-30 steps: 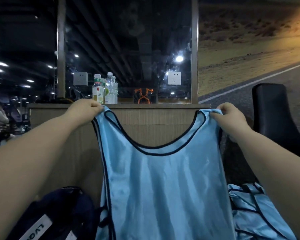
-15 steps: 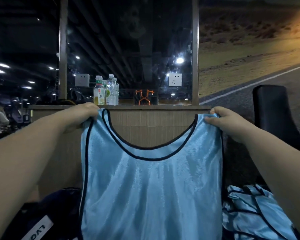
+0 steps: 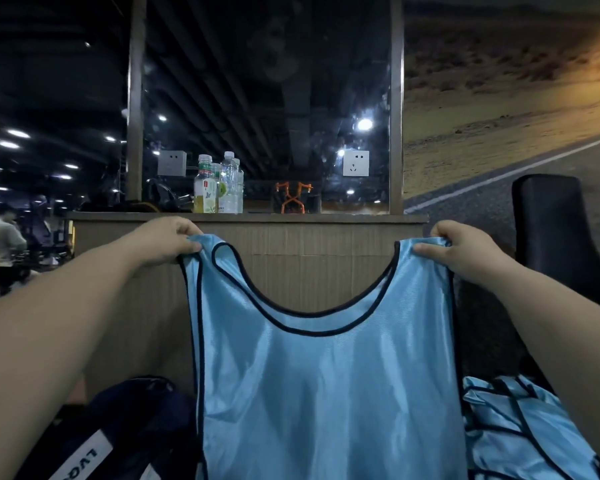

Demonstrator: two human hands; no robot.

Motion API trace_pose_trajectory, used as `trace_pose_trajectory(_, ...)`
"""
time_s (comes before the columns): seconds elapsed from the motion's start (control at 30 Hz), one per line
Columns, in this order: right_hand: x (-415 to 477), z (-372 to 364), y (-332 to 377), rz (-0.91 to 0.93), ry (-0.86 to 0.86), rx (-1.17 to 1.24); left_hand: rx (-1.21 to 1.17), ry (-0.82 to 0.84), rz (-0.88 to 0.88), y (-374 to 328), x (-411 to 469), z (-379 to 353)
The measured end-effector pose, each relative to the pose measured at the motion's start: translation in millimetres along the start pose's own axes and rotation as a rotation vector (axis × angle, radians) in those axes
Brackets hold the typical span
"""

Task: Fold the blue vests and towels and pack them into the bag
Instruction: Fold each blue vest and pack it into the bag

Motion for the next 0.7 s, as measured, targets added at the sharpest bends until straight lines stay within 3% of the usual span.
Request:
trace_pose_trajectory(0.2, -1, -9, 1, -0.006, -0.005, -0.016, -0.176, -0.022, 0.09, -2, 2, -18)
trace_pose_trajectory(0.3, -1, -11, 4, -0.007, 0.011, 0.028, -0.159, -0.04, 0.077, -4, 0, -20)
trace_pose_trajectory(0.47, -3, -11, 1, -0.052, 0.086, 0.129, -0.213, 0.08, 0.112, 1, 0, -27)
trace_pose_trajectory(0.7, -2, -12, -5, -0.079, 0.084, 0.109, -0.191, 0.005, 0.038, 11, 7, -21)
Point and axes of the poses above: each hand's wrist, its own x-axis towards the middle knuckle, its own z-axis out of the back of the hand, y = z × x, the point moved 3 cm from there along x, towards the middle knuckle, and after that the axes turned 4 degrees about y, right-handed, at the moved point
